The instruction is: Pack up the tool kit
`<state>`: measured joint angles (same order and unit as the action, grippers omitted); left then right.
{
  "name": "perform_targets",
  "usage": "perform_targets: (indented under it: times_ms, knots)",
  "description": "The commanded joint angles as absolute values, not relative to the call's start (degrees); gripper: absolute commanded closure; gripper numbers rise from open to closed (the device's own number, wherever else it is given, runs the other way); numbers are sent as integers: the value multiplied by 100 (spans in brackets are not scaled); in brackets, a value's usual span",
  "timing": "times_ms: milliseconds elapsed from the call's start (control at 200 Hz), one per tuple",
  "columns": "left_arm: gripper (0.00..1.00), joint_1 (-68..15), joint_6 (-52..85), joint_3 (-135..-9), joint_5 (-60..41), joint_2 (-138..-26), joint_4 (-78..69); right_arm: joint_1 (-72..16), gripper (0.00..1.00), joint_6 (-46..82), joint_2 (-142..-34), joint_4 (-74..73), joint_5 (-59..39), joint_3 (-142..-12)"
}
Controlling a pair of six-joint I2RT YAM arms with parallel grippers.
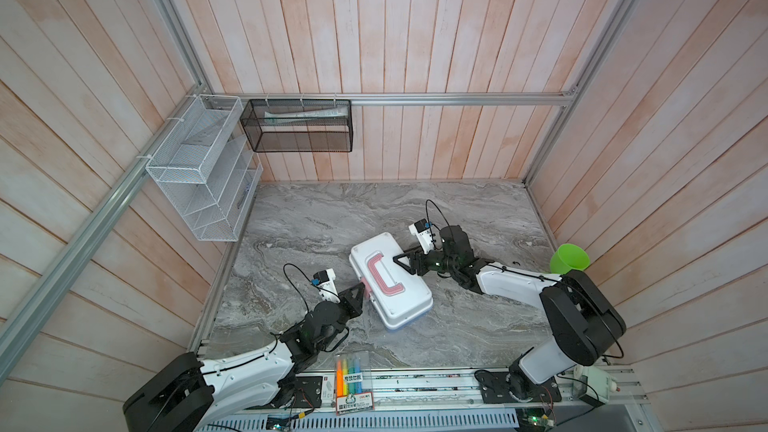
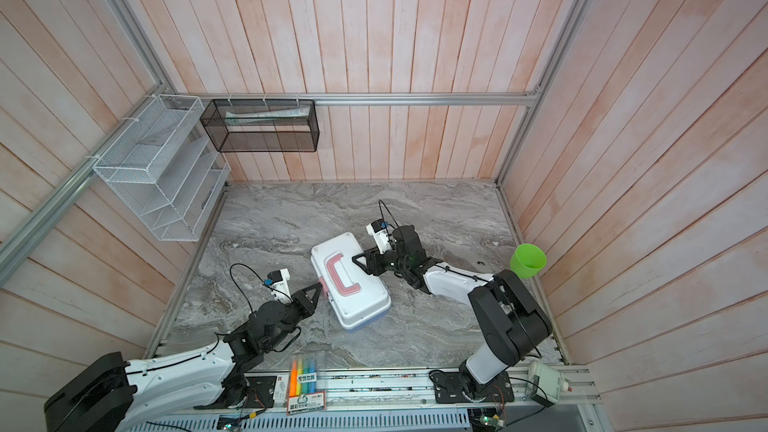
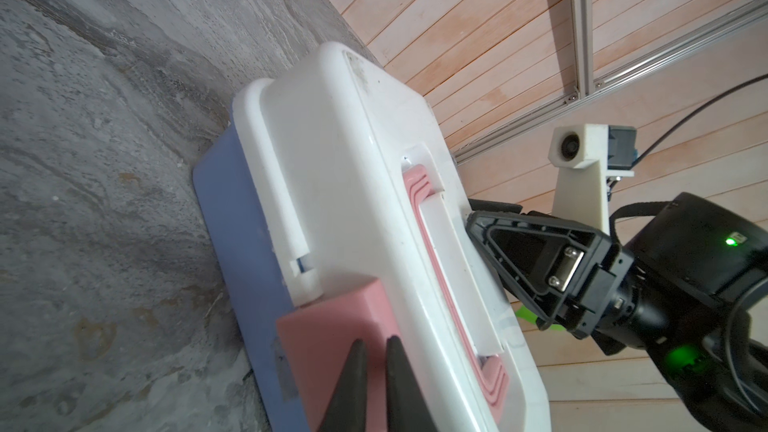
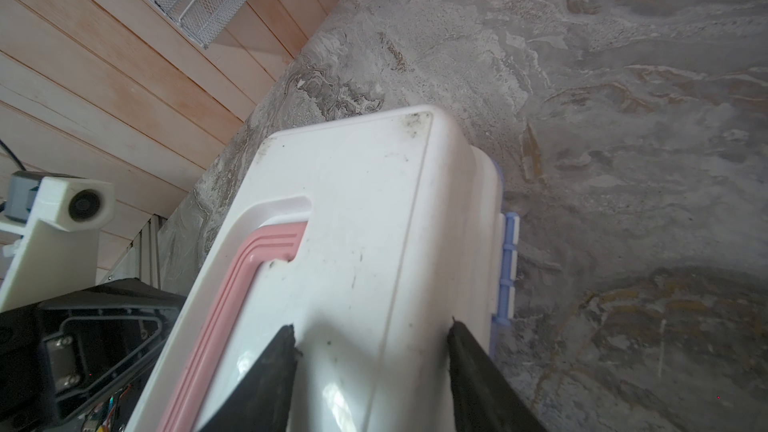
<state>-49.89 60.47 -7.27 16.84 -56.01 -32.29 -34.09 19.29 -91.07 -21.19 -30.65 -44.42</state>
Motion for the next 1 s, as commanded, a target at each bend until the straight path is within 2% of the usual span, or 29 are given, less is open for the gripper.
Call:
perform_targets:
  times_ms: [0,360,525,800,995]
  knots:
    - [82,-5047,6090,-876,1064,-5654,-2466,-3691,45,1834,-9448,-1176,-3311,-4271]
    - [79,-5046,6102,-1088,958,-5648,-1914,-3713,45,1850,-9457,-1201,-3296,-4256]
    - [66,-5050,6029,-1185,917,-5597,-1624,-3719,45,1857,-9486,-1213,-3296,-4263]
    - [66,-5051,6077,-1166,1006,-5566,-1428,-3727,45,1876,-9510,-1225,-3305,-4271]
    - [66,-5051,6065,-1432,1103,-5528,-696,-3731,45,1880,-9510,-1230,-3295,-4263]
